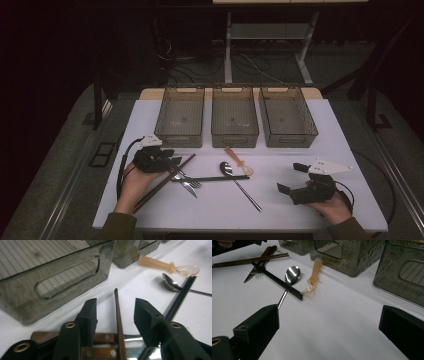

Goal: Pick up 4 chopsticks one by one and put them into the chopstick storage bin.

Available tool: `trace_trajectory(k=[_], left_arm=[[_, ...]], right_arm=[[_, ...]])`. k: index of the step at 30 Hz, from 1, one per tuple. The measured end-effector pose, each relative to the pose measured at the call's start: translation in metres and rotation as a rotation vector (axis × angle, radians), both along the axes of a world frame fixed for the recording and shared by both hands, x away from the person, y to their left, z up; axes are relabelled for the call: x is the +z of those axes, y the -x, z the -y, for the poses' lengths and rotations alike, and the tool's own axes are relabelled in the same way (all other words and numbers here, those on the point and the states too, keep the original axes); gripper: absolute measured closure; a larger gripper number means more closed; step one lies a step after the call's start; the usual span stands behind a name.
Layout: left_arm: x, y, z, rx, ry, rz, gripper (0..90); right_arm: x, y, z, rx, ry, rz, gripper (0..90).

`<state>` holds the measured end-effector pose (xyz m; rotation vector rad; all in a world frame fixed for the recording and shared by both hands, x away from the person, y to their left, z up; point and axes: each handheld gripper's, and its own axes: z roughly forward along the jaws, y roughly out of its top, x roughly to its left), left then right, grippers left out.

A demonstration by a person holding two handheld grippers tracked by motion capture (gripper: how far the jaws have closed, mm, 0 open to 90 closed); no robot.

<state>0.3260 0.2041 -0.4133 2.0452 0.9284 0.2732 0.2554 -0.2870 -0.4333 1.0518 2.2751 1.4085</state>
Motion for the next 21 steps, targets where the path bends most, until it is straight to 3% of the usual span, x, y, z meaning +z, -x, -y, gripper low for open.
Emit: trace_trajectory(k=[11,21], left_arm=[[-0.005,0.029,-0.026,0.034,0.023,0.018,40.5],[-0.013,0.05,-0.032,0.042,0.011,0.015,39.3]], right_arm=[[0.0,0.0,0.001,0.002,-0.009,-0.003,2.3],[0.0,0.001,0.0,-0.002,-0.006,-0.004,2.3]])
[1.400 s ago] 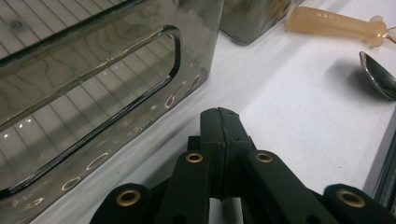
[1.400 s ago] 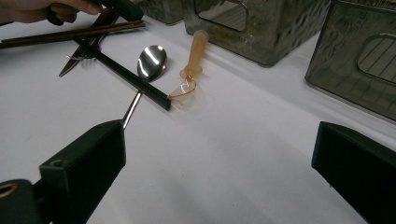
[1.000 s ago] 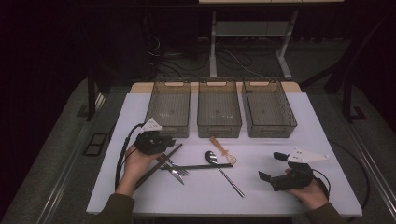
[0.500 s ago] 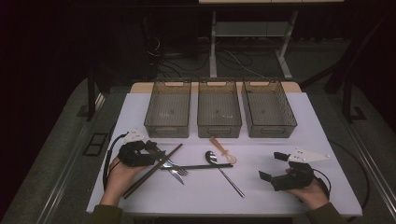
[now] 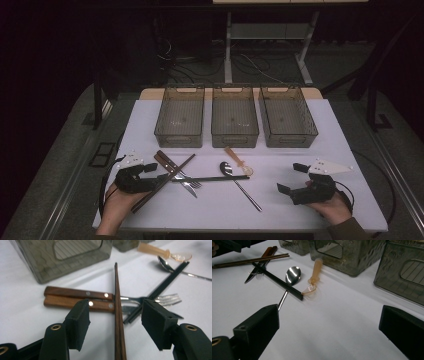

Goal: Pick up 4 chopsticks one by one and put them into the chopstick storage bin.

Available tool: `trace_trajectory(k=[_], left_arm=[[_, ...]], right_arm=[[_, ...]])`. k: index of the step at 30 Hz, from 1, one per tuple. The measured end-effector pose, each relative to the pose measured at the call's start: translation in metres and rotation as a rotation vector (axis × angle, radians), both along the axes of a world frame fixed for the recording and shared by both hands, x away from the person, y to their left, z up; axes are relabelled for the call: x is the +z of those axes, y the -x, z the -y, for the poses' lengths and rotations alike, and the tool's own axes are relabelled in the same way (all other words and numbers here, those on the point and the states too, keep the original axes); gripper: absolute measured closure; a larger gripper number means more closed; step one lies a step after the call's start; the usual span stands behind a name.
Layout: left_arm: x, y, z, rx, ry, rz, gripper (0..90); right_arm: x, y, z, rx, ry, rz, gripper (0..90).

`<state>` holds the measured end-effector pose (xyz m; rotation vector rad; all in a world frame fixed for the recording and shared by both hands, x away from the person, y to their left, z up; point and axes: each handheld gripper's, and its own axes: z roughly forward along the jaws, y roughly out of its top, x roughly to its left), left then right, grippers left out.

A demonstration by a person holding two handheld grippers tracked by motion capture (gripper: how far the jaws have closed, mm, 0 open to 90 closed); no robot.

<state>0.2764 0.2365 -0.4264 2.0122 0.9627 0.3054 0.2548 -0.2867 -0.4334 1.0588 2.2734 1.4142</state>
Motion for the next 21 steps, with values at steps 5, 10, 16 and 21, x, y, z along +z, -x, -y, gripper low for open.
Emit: trace_trajectory(k=[5,10,16,21], left_arm=[[-0.0034,0.0012,0.0021,-0.004,-0.021,-0.008,42.7],[-0.0067,0.0,0.0017,-0.018,-0.033,-0.021,53.9],[-0.0085,-0.0008,0.0012,-0.028,-0.036,-0.032,68.0],[-0.0102,-0.0018,0.0025,-0.043,-0.051,-0.048,71.9]], right_arm=[[-0.0002,0.0003,0.0,-0.001,0.0,-0.001,2.3],[-0.0006,-0.0007,0.0002,-0.001,0.001,-0.003,2.3],[-0.0007,-0.0001,-0.0013,0.003,0.002,-0.002,2.3],[-0.001,-0.0007,-0.0013,0.002,0.003,-0.002,2.3]])
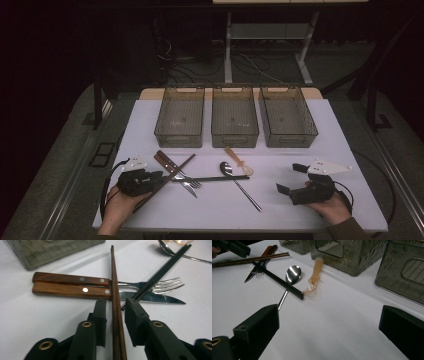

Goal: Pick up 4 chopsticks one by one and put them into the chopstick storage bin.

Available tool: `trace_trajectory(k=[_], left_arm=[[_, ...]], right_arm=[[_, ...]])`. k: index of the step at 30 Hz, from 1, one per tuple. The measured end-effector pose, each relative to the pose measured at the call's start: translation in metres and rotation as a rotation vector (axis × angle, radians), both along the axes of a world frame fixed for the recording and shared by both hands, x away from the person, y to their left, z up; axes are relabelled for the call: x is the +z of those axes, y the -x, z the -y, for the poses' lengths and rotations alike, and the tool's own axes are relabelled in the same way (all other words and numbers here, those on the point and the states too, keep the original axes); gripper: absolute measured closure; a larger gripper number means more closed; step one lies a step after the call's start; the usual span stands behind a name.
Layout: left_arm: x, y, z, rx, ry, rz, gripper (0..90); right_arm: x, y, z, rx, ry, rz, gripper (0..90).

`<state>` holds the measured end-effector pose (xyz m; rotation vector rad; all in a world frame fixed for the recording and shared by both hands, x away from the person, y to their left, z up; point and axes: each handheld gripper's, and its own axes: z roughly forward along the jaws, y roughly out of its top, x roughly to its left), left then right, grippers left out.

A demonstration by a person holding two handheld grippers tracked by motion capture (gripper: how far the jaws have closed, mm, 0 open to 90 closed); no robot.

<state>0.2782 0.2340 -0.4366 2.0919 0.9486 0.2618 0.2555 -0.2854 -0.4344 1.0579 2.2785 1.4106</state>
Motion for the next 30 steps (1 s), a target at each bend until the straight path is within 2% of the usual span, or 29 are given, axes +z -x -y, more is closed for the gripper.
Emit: trace_trajectory(k=[9,20,30], left_arm=[[-0.0022,-0.0012,0.0005,-0.016,-0.028,-0.006,79.2],[-0.0039,-0.0022,-0.0003,-0.018,-0.053,-0.009,80.2],[-0.0063,-0.0029,-0.001,-0.005,-0.046,-0.008,79.9]], right_arm=[[0.0001,0.0,0.0003,-0.001,-0.002,-0.001,2.3],[0.0002,-0.0001,0.0007,-0.001,-0.002,0.0,2.3],[0.0005,0.0002,0.001,-0.002,-0.003,-0.001,2.3]])
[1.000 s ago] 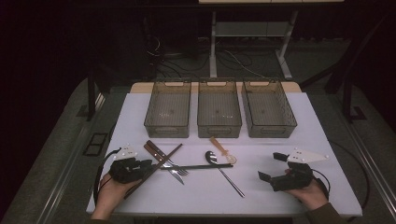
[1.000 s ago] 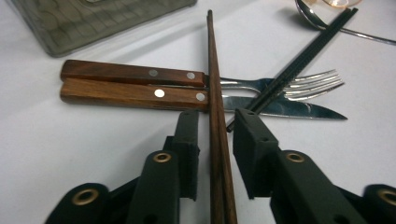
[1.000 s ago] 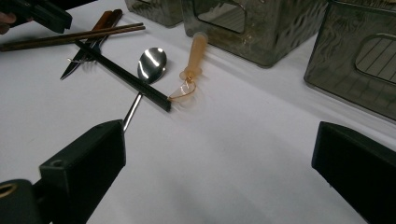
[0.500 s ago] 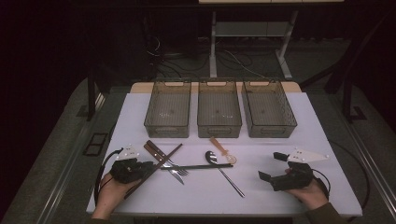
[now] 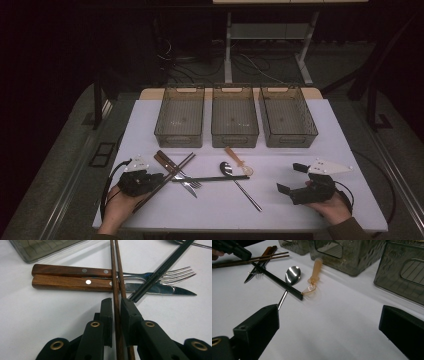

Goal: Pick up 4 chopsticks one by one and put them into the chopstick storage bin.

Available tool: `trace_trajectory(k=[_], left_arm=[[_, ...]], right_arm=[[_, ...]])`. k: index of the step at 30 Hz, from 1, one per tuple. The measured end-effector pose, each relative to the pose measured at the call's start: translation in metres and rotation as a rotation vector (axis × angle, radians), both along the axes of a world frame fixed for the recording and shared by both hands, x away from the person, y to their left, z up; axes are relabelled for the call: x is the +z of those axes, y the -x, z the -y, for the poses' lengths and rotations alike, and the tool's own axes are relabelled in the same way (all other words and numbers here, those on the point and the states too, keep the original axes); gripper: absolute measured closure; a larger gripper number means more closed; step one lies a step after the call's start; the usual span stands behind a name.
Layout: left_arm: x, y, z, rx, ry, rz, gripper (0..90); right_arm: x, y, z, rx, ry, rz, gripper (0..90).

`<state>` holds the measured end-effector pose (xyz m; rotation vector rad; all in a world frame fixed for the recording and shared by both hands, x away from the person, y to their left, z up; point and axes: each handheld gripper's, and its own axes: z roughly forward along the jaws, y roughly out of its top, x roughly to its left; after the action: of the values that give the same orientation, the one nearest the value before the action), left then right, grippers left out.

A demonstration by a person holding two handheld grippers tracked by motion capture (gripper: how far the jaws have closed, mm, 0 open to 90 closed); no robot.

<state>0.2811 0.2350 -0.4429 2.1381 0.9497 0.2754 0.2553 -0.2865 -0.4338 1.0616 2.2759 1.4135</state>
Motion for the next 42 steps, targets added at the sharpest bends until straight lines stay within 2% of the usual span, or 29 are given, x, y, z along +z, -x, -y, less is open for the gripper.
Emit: trace_trajectory(k=[6,9,17,22,34,40,42], left_arm=[[-0.0026,-0.0016,-0.0003,-0.011,-0.032,-0.005,79.3],[-0.0035,-0.0018,0.0005,-0.01,-0.032,-0.009,79.3],[-0.0032,-0.0011,0.0022,-0.017,-0.061,0.007,80.6],[-0.003,-0.0023,0.0014,-0.014,-0.062,0.003,84.0],[-0.002,-0.0029,0.0027,-0.009,-0.066,-0.004,85.2],[-0.002,-0.0034,0.0025,-0.012,-0.067,-0.003,85.4],[-0.0018,-0.0036,0.0027,-0.008,-0.066,-0.003,85.4]], right_arm=[[-0.0001,-0.0001,-0.0001,-0.001,0.0,0.0,2.3],[-0.0001,-0.0001,-0.0001,-0.001,0.0,0.0,2.3],[-0.0002,0.0001,-0.0005,0.0,0.0,0.001,2.3],[0.0,0.0002,-0.0004,0.0,0.0,0.001,2.3],[-0.0001,0.0,-0.0005,0.002,-0.001,0.001,2.3],[-0.0007,0.0,0.0015,0.008,-0.021,-0.005,2.3],[-0.0015,-0.0002,0.0032,0.007,-0.01,0.001,2.3]])
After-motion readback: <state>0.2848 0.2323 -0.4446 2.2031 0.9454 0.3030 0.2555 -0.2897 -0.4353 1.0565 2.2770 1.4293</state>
